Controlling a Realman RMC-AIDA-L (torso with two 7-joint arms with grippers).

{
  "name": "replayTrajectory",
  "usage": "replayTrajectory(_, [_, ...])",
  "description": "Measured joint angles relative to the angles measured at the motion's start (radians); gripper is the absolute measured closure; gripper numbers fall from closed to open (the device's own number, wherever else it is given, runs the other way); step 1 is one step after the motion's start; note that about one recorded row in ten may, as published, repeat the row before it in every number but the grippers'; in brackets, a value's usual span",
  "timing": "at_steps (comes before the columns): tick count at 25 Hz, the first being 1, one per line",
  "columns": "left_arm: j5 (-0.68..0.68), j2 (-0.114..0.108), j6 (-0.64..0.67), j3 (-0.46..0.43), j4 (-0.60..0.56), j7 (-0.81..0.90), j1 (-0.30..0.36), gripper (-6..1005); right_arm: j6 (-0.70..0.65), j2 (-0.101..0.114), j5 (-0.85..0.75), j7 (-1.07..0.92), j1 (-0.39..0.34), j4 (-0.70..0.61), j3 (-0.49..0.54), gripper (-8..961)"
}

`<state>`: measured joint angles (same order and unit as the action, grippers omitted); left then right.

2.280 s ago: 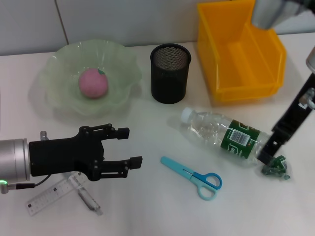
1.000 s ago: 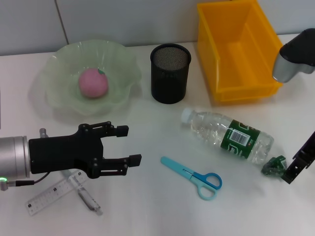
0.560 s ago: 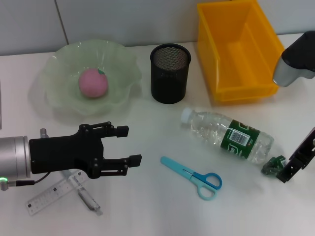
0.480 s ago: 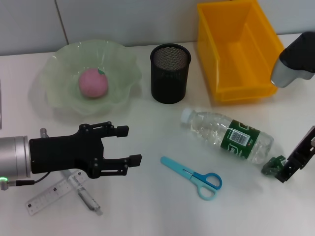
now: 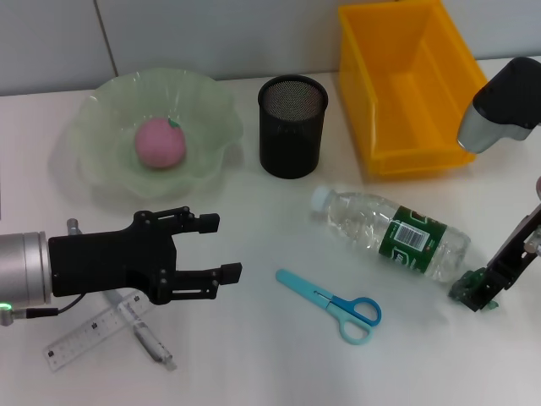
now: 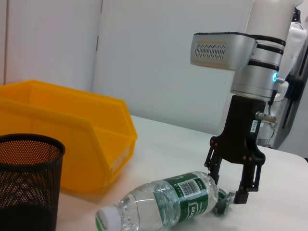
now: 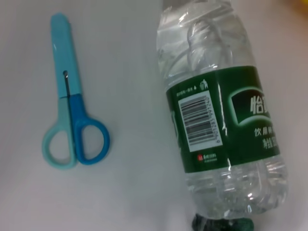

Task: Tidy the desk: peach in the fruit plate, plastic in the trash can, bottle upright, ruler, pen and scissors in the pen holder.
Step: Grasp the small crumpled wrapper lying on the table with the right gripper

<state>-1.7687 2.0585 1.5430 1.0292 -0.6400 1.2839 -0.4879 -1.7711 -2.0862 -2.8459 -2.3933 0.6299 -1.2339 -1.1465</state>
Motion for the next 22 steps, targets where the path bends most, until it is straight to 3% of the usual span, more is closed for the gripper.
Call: replayTrajectory(22, [0.001, 0.003, 0.0, 0.0, 0.0, 0.007, 0.0, 187, 0.07, 0.0, 0.039, 0.032, -0.024, 0.042, -0.009, 278])
